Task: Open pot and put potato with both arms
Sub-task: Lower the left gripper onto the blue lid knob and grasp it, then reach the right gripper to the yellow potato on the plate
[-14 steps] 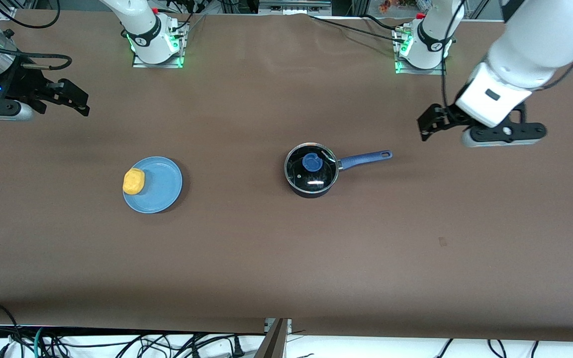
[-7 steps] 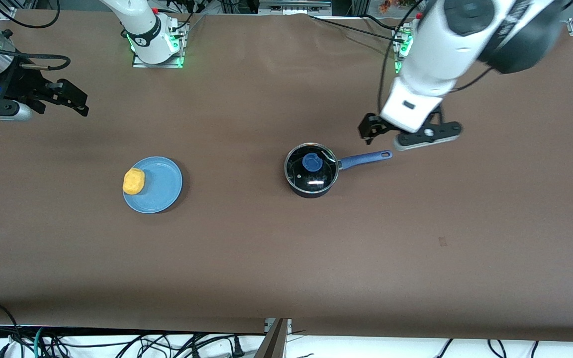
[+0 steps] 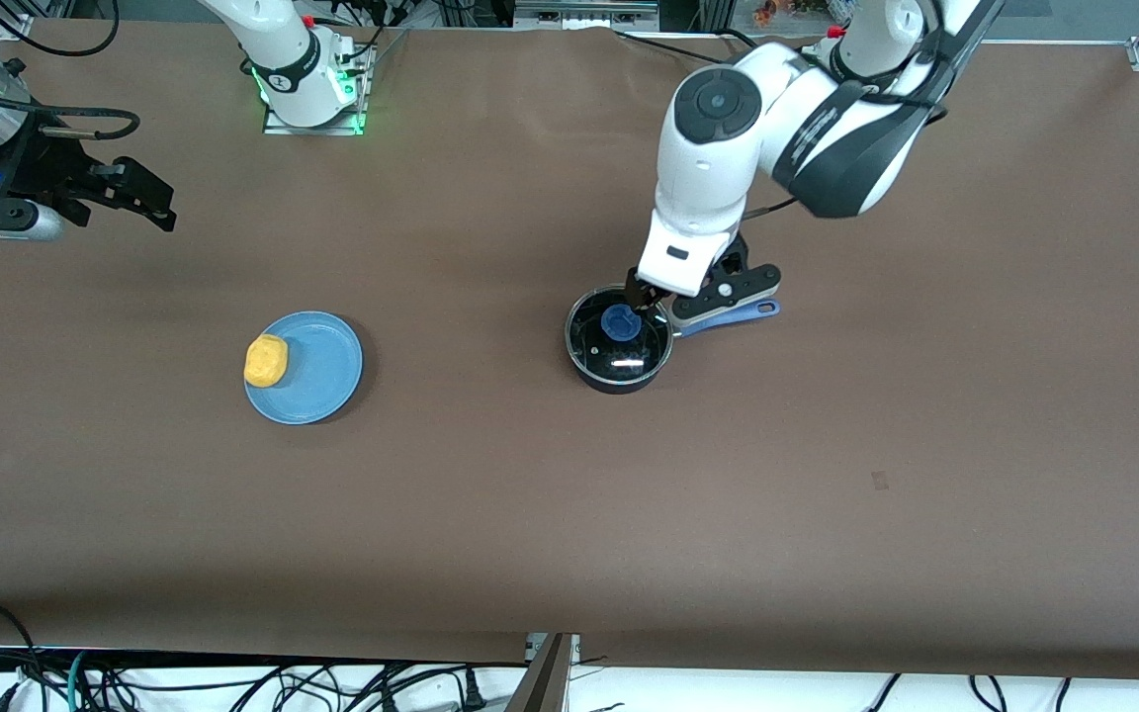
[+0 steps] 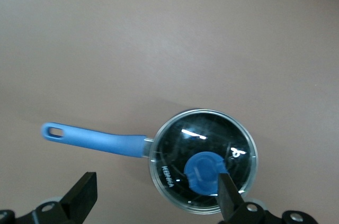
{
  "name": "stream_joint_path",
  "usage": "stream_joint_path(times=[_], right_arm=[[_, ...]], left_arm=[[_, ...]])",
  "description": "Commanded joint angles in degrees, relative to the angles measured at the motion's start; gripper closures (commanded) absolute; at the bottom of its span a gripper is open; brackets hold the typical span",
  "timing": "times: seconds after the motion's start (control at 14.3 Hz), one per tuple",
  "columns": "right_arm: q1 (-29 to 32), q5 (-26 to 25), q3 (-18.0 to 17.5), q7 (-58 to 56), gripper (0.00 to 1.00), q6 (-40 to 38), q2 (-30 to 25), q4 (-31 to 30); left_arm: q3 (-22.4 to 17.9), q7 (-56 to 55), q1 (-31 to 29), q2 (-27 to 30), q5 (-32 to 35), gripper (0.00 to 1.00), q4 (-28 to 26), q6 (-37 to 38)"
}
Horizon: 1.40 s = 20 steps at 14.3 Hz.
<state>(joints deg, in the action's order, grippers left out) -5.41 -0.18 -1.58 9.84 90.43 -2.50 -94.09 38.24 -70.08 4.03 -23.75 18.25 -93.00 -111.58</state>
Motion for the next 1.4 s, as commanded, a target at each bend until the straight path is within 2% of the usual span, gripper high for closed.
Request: stream_joint_path(times=[0.0, 0.49, 0.91, 1.05, 1.19, 1.33], right_arm=[[0.0, 0.1, -0.3, -0.1, 0.0, -0.3, 0.2, 0.8], [0.0, 0.0, -0.3, -0.1, 0.0, -0.3, 0.2, 0.8], [0.4, -0.7, 0.0, -0.3, 0.0, 0.5, 0.3, 0.9], [0.3, -1.2, -0.1, -0.2, 0.0, 0.5, 0.3, 0.8], [0.3, -1.1, 0.0, -0.2, 0.0, 0.6, 0.6, 0.8], [0.4, -0.8, 0.0, -0.2, 0.0, 0.8, 1.6, 0.9]], left_arm=[[-0.2, -4.3, 0.7, -3.2, 2.5, 0.0, 1.2, -3.3], [-0.2, -15.6, 4.3, -9.3, 10.9, 0.0, 1.2, -7.2], [-0.5, -19.7, 6.5, -12.6, 11.9, 0.0, 1.1, -9.0], [-0.7, -19.7, 8.4, -13.2, 12.1, 0.0, -0.5, -9.3], [-0.6, -20.0, 8.2, -12.9, 13.8, 0.0, -3.6, -11.9], [-0.6, -20.2, 8.3, -13.0, 13.8, 0.0, -4.2, -12.6]])
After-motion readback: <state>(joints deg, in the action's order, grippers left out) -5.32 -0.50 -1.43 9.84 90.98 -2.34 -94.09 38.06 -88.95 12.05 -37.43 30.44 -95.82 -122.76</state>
